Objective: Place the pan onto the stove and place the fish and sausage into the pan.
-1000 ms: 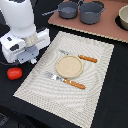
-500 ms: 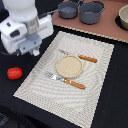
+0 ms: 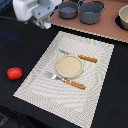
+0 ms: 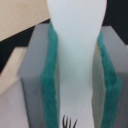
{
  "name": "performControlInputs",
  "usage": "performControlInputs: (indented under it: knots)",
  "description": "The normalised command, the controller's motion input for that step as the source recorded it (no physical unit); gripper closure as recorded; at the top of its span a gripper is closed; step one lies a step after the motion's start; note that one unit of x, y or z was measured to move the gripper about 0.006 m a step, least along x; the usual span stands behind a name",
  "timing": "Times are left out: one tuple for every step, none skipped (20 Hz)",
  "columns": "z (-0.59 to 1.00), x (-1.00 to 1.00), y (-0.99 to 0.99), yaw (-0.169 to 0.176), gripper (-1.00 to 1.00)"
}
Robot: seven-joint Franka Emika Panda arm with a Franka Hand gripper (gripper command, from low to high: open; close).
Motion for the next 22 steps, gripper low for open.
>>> performControlInputs:
  knots:
    - [0.45, 0.52, 0.93, 0.0, 1.0]
    - [0.37, 0.5, 0.93, 0.0, 1.0]
    - [0.28, 0.47, 0.93, 0.0, 1.0]
    - [0.26, 0.45, 0.94, 0.0, 1.0]
    - [0.21, 0.43, 0.95, 0.0, 1.0]
    - [0.2, 0.43, 0.95, 0.0, 1.0]
    - [0.15, 0.41, 0.95, 0.0, 1.0]
    - [0.14, 0.4, 0.95, 0.0, 1.0]
    - [0.17, 0.4, 0.96, 0.0, 1.0]
    - [0.18, 0.41, 0.96, 0.0, 1.0]
    - [0.19, 0.41, 0.95, 0.0, 1.0]
    - [0.19, 0.41, 0.94, 0.0, 1.0]
    - [0.17, 0.43, 0.95, 0.0, 1.0]
    - [0.15, 0.42, 0.93, 0.0, 1.0]
    - [0.11, 0.41, 0.93, 0.0, 1.0]
    - [0.09, 0.39, 0.92, 0.0, 1.0]
    - [0.1, 0.4, 0.91, 0.0, 1.0]
    - [0.08, 0.39, 0.91, 0.0, 1.0]
    - [0.05, 0.37, 0.86, 0.0, 1.0]
    - [0.0, 0.34, 0.78, 0.0, 1.0]
    - [0.0, 0.35, 0.74, 0.0, 1.0]
    - [0.0, 0.37, 0.71, 0.0, 1.0]
